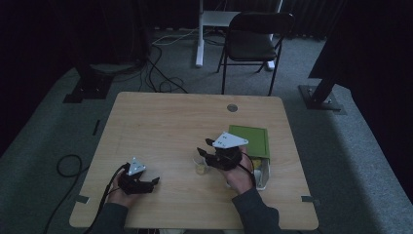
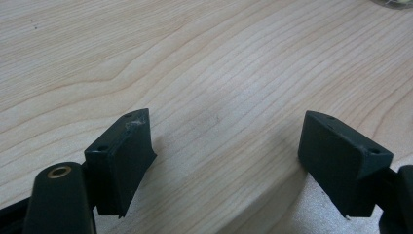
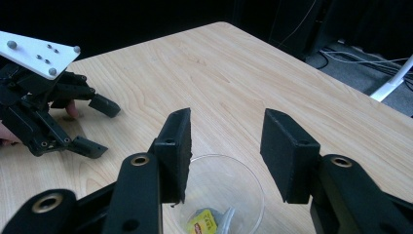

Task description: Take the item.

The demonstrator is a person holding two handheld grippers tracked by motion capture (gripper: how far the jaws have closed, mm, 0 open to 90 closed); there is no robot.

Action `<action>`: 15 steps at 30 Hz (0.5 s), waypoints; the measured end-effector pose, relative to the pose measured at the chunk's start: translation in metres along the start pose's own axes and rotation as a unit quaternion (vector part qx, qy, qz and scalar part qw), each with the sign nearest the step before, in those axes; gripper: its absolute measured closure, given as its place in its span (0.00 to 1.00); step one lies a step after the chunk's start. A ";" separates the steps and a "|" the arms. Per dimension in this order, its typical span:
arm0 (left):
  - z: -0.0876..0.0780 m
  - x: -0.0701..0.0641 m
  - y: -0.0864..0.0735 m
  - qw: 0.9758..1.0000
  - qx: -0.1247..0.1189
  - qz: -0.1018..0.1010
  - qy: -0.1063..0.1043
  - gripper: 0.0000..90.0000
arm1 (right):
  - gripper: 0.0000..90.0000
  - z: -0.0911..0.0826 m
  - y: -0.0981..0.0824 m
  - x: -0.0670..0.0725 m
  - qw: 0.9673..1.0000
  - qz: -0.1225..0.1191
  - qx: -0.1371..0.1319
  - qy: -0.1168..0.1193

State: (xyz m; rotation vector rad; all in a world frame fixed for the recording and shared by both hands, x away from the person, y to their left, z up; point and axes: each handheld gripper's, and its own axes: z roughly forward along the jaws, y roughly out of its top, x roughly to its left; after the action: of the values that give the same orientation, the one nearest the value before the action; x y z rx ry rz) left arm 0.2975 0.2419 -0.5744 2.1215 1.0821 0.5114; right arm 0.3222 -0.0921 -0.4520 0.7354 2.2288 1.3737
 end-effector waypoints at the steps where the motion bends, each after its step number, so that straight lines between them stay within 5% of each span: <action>1: 0.000 0.000 0.000 1.000 0.000 0.000 0.000 0.24 | 0.60 -0.002 0.000 0.000 1.000 -0.002 -0.001 -0.002; 15: 0.000 0.000 0.000 1.000 0.000 0.001 0.000 0.24 | 0.60 -0.015 -0.006 0.008 1.000 -0.013 0.002 -0.001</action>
State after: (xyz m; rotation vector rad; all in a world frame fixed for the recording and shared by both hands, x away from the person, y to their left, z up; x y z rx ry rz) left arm 0.2976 0.2419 -0.5744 2.1221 1.0811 0.5124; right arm 0.3062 -0.0997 -0.4514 0.7057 2.2321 1.3575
